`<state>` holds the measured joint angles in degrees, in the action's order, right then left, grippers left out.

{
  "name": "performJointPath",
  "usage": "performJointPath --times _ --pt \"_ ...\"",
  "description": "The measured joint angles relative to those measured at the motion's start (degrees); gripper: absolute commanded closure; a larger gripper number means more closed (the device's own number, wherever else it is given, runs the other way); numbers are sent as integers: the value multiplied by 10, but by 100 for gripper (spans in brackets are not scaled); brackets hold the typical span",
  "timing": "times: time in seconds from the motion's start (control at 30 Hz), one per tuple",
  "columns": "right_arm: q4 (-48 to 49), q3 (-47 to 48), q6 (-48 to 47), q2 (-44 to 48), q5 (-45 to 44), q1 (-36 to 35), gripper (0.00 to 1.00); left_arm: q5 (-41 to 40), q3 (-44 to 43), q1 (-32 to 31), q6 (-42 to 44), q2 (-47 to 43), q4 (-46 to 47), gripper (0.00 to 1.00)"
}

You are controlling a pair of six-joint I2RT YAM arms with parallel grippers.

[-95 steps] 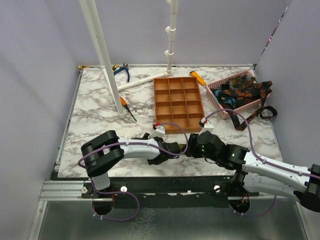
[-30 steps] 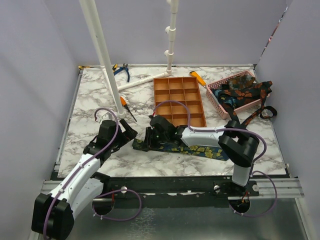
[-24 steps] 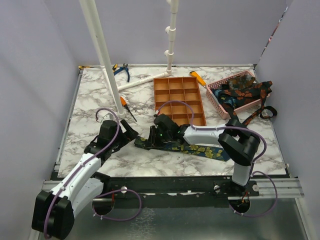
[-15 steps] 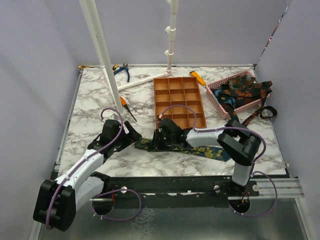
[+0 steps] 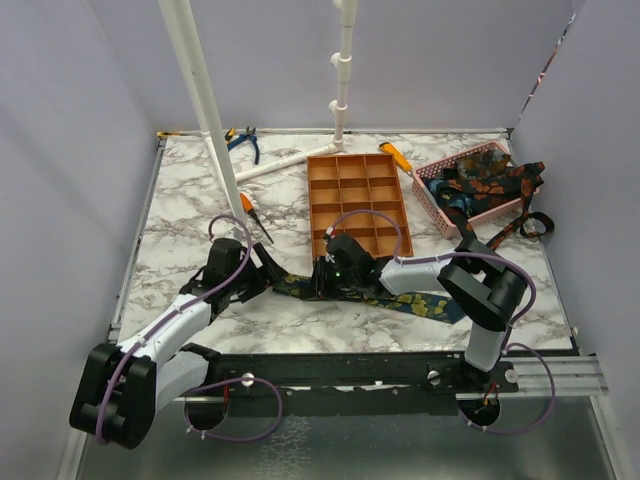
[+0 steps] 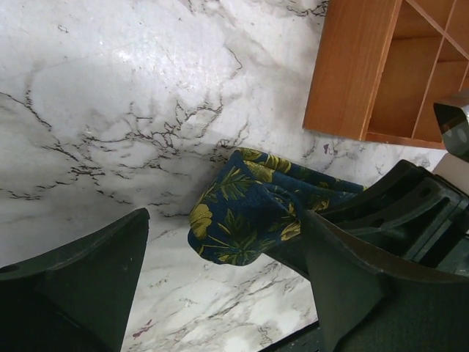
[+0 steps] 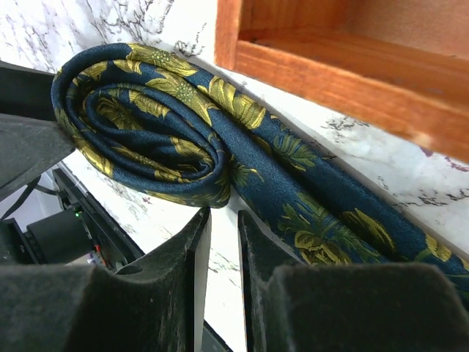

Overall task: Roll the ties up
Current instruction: Roll the tie at the center of the board.

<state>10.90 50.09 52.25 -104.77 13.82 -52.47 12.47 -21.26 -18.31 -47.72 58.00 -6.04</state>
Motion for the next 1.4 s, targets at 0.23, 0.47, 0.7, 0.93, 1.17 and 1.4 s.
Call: performJointPath --times 0.23,0.47,0.7,0.93,1.17,1.4 --pt "-3 -26 -10 36 6 5 66 -5 1 0 2 15 12 16" --pt "-19 -19 -30 99 6 2 63 -29 7 0 0 -10 17 16" --pt "-59 68 -42 51 -2 -6 69 -35 8 0 1 -12 17 16" --pt "-108 78 -41 8 -38 -1 71 -35 9 0 2 -12 17 15" --pt "-109 77 -41 -2 -42 14 70 -35 9 0 3 -3 18 14" --pt "-64 46 -26 2 -28 23 58 -26 9 0 4 17 34 14"
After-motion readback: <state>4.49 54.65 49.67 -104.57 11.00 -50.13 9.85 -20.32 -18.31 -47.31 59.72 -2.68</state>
